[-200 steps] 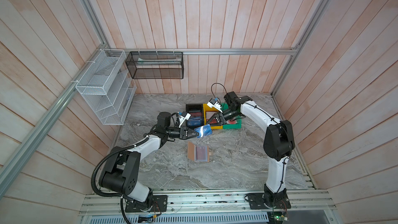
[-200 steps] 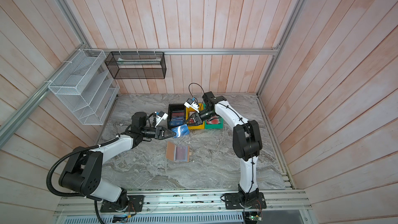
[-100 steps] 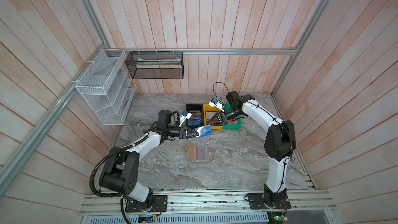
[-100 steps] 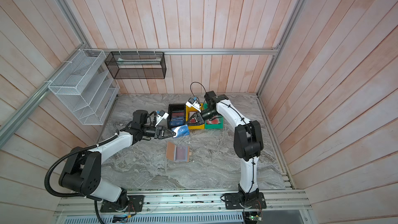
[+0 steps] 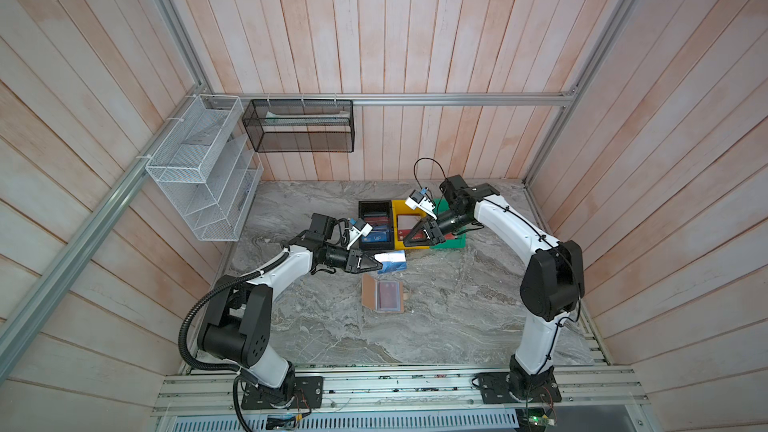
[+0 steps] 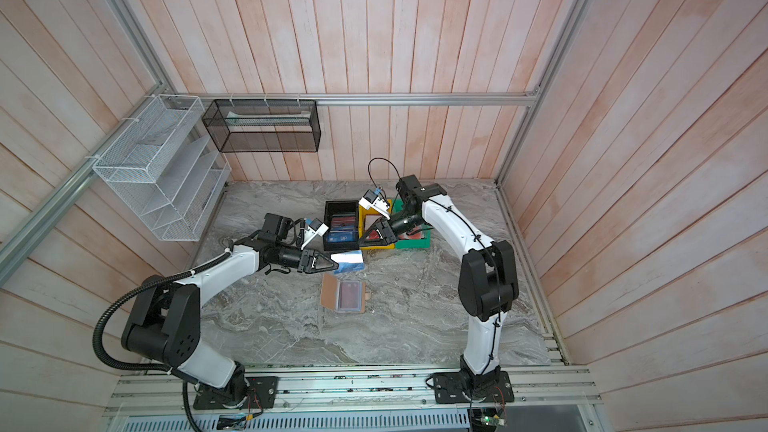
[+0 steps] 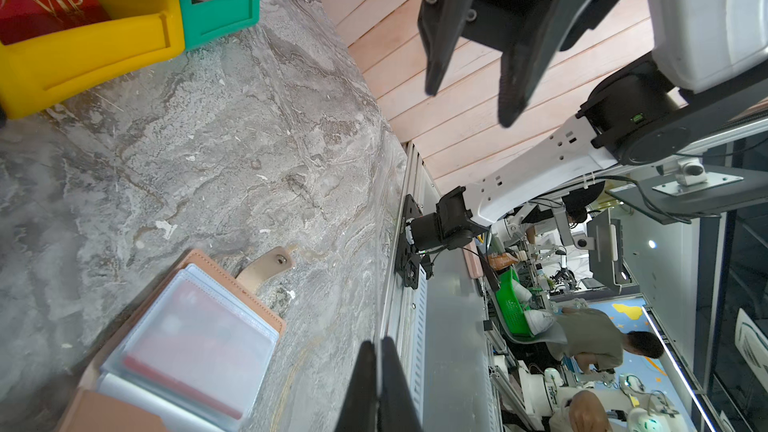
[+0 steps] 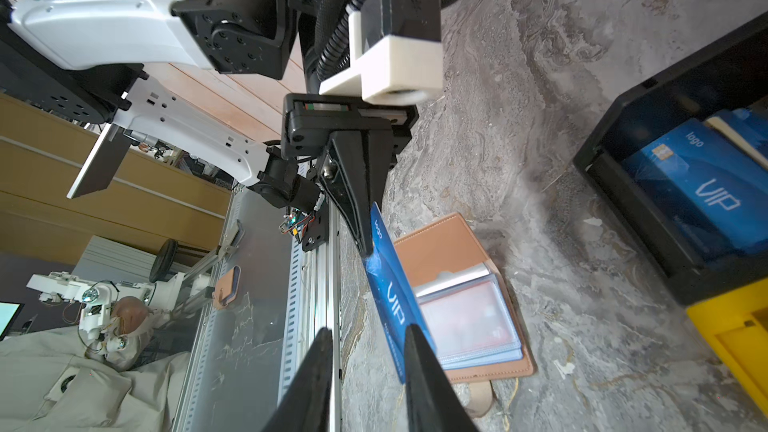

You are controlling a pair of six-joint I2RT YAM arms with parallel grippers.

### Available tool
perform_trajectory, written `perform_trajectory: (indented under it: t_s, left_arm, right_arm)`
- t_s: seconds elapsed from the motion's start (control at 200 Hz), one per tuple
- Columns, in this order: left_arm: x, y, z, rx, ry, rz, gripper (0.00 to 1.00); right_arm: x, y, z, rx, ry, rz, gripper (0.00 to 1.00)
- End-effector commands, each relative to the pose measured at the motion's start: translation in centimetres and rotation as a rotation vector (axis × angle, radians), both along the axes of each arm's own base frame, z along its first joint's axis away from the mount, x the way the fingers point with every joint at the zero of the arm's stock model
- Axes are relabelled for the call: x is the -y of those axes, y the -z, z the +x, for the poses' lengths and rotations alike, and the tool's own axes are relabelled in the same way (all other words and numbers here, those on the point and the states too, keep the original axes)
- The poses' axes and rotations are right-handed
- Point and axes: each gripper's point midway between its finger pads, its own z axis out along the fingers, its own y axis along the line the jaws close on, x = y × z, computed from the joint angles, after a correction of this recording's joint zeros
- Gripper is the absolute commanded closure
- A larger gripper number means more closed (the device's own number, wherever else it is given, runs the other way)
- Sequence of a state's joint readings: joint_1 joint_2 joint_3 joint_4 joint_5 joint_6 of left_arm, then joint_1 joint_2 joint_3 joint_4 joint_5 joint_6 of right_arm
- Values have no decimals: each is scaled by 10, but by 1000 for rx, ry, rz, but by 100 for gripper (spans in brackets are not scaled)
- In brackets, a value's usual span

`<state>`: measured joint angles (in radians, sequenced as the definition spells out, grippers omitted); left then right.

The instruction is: Take the credit cards out of the card holder

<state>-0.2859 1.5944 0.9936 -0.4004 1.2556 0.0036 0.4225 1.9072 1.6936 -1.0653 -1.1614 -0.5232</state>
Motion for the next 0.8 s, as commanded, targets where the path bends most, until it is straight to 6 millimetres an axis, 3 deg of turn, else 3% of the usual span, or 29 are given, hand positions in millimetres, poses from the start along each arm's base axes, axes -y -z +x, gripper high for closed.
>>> perform_trajectory:
  t_s: [0.0,0.52,0.795]
  left_arm:
    - [0,-9,-4,38,39,-26,100]
    - [2,-10,-11,54,75,-34,100]
    - [3,-10,-8,53,78,-32,100]
  right_arm:
    - [-4,14,-5,-3,-9,-51,70]
    - [-13,28,-9,-40,-46,-63,70]
    - [-22,36,-23,-52,-89,-76,71]
